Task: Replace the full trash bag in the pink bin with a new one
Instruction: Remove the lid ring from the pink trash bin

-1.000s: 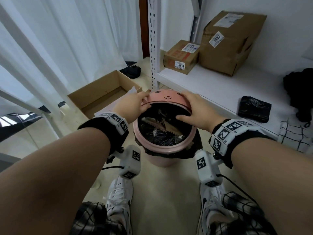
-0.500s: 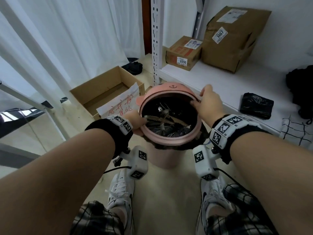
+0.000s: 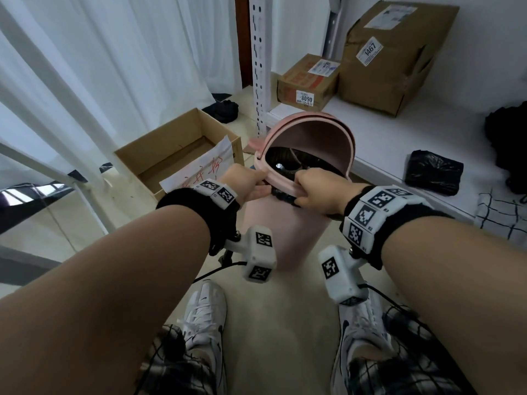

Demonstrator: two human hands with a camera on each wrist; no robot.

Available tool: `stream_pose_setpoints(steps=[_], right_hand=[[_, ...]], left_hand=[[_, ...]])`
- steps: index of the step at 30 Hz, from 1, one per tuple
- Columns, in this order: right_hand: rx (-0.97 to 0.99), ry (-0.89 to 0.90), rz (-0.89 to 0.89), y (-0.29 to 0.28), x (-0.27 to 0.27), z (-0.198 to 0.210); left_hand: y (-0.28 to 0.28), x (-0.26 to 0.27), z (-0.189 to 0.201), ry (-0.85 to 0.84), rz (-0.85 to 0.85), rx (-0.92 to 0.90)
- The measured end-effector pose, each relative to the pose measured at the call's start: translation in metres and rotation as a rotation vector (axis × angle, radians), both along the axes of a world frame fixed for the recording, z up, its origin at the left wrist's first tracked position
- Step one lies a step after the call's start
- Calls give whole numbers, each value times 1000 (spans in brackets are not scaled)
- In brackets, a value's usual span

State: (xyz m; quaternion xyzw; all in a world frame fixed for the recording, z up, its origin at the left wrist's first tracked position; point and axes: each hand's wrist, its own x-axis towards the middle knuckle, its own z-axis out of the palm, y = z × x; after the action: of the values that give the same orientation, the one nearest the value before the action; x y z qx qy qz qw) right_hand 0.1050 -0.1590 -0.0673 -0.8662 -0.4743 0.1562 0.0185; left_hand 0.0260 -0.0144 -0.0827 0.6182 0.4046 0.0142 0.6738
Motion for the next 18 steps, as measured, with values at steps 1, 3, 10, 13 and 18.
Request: stream_pose_setpoints(steps=[1, 3, 10, 13, 18], right_hand=[[-5, -2, 1, -1, 1, 0], [-10, 1, 0, -2, -1, -2], [68, 58, -132, -1, 2, 2], [125, 124, -172, -3, 12, 5], [92, 115, -179, 2, 27, 3]], left_hand=[[-1, -2, 3, 13, -7, -45], [-3, -3, 4, 35, -57, -66], [-18, -3, 10, 76, -189, -12], [-30, 3, 3, 171, -331, 298], [-41, 14, -7, 78, -305, 608]])
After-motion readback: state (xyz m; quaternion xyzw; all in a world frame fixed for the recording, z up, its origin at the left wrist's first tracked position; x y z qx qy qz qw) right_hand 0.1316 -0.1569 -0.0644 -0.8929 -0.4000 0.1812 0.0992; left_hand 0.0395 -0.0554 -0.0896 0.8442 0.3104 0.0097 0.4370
